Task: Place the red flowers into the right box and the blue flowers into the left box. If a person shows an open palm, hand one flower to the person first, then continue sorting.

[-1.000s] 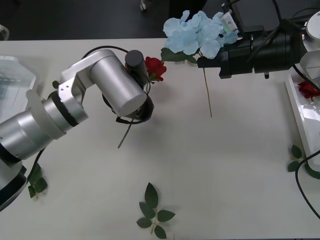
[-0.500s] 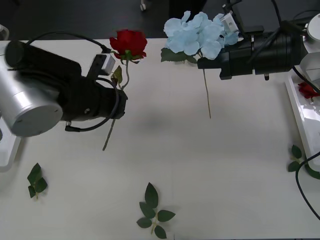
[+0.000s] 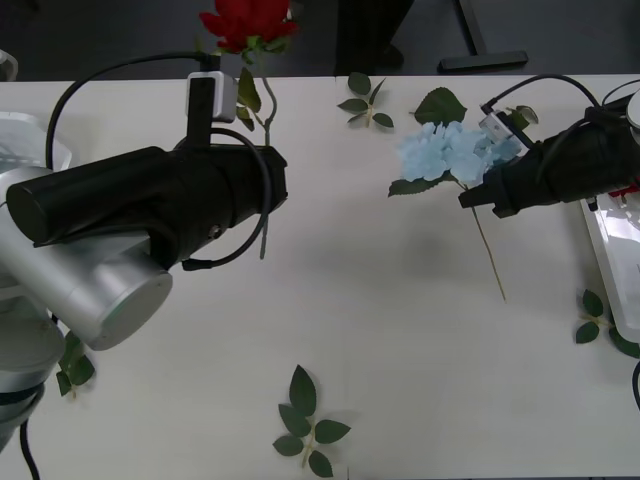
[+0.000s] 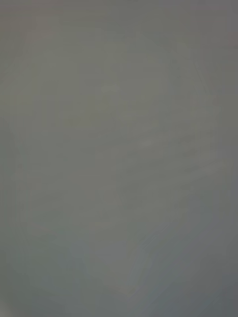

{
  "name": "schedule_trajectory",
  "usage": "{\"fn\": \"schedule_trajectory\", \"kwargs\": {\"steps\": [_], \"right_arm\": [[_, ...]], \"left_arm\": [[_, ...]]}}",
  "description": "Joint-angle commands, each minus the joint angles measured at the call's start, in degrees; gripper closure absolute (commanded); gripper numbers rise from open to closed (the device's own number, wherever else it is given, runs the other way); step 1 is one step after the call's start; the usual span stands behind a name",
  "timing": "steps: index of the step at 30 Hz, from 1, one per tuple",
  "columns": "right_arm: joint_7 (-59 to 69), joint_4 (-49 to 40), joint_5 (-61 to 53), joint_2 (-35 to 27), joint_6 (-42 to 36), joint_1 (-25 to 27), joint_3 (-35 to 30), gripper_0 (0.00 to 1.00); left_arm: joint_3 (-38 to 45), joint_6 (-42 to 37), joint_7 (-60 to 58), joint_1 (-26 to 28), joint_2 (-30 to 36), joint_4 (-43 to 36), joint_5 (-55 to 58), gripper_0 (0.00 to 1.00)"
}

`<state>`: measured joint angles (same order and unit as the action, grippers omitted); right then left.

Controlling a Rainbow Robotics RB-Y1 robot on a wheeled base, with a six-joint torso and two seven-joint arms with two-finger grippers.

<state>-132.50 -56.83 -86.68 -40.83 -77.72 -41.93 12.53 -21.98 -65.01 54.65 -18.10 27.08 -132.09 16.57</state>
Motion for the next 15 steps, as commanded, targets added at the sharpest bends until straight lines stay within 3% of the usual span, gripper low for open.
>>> {"fn": "schedule_trajectory", "kwargs": {"steps": [1,6,14,15], "right_arm": [[8.84,1.72,6.70,-3.20,-1.03,0.27,-0.31,1.00],[12.36,5.77,12.23,-3.38,-1.29,0.35,0.92,1.00],[12.27,7.26,11.44,-3.38,1.69,0.35,6.01,1.00],[12.18,7.26,11.44,-3.38,1.96,0.44,6.10,0.91]], "left_arm": [[-5.18,5.51,-4.12,-4.04,-5.81,2.10,-5.50,1.00],[-9.22,12.10,-11.68,-4.13,-10.12,4.03,-10.95,1.00],[-12.12,13.42,-22.93,-5.54,-16.44,4.38,-15.78,1.00],[-12.65,13.42,-24.60,-5.89,-17.15,4.47,-17.10,1.00]]}}
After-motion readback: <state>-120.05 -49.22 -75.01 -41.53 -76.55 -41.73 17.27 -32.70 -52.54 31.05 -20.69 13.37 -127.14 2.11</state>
